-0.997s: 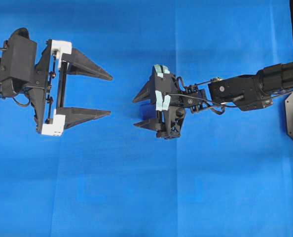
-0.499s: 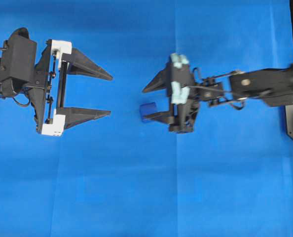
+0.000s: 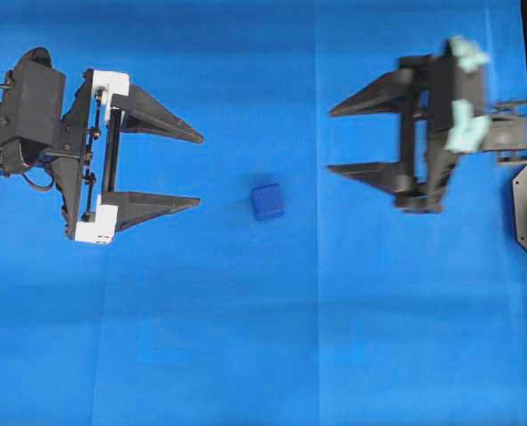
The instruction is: Handover the blue block to the right arm after grasping it with the left arm, then place it in the designated position.
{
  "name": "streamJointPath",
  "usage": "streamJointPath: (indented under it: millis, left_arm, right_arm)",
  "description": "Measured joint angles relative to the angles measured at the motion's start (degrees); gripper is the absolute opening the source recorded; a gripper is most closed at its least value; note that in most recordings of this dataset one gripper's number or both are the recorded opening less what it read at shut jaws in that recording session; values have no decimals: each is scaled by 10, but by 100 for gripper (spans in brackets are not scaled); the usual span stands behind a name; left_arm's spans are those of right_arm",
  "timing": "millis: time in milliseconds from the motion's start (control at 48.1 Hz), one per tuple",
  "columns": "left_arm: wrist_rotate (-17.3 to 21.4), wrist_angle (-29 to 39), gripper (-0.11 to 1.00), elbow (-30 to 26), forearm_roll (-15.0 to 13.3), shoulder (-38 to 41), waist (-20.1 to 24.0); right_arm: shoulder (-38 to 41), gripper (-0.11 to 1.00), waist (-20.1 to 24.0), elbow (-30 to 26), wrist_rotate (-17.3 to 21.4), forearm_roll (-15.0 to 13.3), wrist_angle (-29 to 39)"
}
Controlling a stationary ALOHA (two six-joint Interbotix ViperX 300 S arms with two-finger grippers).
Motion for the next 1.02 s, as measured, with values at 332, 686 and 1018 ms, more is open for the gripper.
streamJointPath:
  millis: [332, 686, 1018]
  left_arm:
    - [0, 0, 93, -6, 0, 0, 0]
    - [0, 0, 93, -7, 0, 1, -1]
    - [0, 0, 93, -7, 0, 0, 0]
  right_arm:
    - [-109, 69, 1, 21, 1, 0, 57]
    - [-83, 68, 2, 21, 1, -4, 4]
    - [-69, 68, -4, 34, 1, -15, -121]
